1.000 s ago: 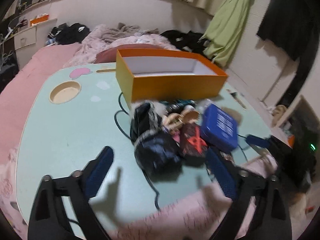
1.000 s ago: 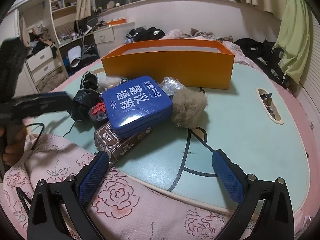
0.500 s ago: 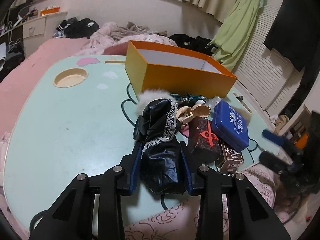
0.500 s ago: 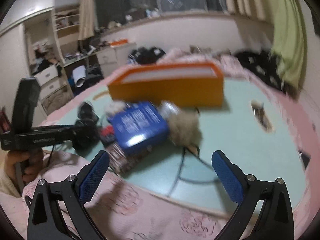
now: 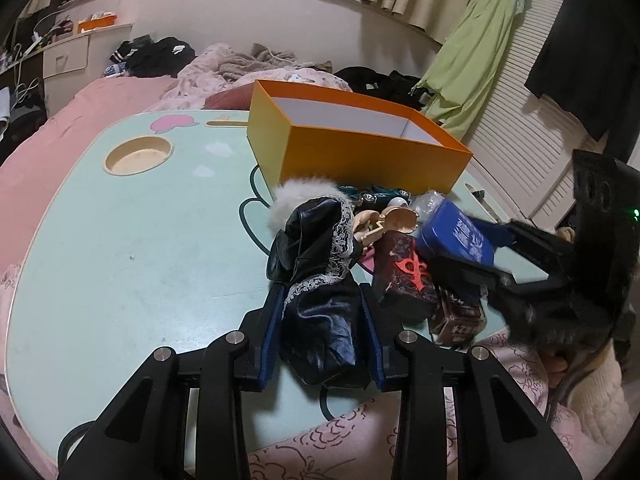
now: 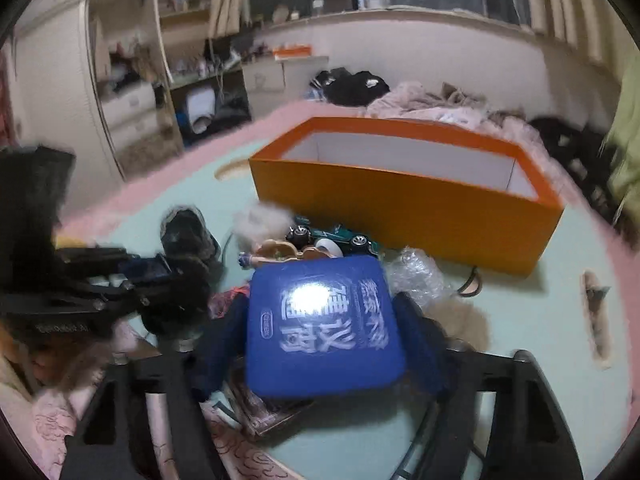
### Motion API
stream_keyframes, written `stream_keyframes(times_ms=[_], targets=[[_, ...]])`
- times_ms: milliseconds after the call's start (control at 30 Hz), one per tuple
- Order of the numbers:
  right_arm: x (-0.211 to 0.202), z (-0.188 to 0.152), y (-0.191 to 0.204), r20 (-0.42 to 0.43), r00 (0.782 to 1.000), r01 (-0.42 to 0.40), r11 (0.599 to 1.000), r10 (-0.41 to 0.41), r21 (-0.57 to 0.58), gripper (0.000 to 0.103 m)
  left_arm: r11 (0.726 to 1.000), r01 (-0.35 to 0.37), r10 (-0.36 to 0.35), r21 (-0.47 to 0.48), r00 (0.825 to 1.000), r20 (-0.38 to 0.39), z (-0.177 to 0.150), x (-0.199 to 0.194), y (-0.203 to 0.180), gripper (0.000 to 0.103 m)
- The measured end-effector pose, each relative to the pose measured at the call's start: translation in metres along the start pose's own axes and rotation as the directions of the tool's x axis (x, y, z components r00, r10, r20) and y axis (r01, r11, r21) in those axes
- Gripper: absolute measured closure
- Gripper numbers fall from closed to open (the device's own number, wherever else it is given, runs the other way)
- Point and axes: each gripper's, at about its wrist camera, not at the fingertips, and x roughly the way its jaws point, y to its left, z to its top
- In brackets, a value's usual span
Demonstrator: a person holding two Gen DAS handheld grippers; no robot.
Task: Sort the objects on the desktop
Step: 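Grasp the black lace-trimmed bag with the left gripper while the right gripper grasps the blue tin, then lower the bag into the orange box with left gripper while right gripper drops the blue tin in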
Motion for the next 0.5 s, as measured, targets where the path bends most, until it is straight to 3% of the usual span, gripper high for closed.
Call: stream_keyframes(times_ms=[100,300,400,500], targets=[[-0.006,-0.006,0.004,0.032,0.999,-0.004,1.0,0.004,-0.008,0.037,1.0,0.0,0.0,0.002,1.0,0.008,0.0,-0.002,0.0,0.066],[-0.046,-0.002,0.005,0.199,0.98,0.018,1.0,-0.02,0.011,0.037,1.0,-0.01,0.008,0.022,0.996,0.089,0.005,-0.025,-0.008,0.066],[-0.06,0.017,-0.006,0.241,0.968,0.062,0.997,-0.073,0.052,0.037,0.999,0.012,-0.018,0.044,0.992,0.128,0.028,-0.038,-0.017,0.066],[-0.055,0.05,-0.026,0.225,0.962,0.135,0.986,-0.153,0.093,0.037,0.999,0.01,-0.015,0.032,0.985,0.172,0.068,-0.043,-0.021,0.066]])
